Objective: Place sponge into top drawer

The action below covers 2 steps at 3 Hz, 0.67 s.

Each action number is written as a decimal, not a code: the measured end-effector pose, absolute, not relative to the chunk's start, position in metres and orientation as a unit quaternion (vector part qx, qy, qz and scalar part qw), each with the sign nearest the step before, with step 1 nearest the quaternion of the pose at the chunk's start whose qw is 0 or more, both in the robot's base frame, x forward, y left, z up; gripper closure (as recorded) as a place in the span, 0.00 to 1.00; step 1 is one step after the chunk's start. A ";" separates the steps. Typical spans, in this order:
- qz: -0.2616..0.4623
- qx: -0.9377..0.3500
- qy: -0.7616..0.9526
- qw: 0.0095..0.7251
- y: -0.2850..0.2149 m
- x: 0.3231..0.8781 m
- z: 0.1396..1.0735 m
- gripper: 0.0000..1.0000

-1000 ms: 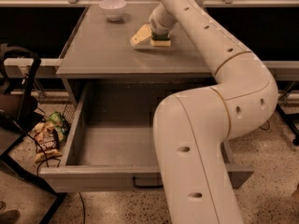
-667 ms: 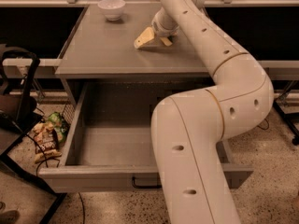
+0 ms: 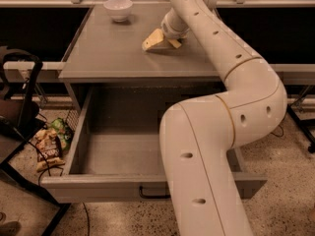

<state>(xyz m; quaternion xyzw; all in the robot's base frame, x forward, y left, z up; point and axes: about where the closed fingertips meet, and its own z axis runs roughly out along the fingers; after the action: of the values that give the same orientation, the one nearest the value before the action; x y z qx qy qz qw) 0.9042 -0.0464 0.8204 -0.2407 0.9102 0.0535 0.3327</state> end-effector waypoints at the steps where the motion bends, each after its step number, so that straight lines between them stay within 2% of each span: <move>1: 0.054 -0.241 0.910 0.333 -0.046 0.904 0.820 0.65; 2: 0.054 -0.241 0.910 0.333 -0.046 0.904 0.820 0.88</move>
Offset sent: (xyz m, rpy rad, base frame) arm 0.0000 0.0000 0.0000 0.0000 0.0000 0.0000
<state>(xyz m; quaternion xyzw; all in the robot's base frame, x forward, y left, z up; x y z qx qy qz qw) 0.9042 -0.0464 0.8203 -0.2408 0.9102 0.0535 0.3327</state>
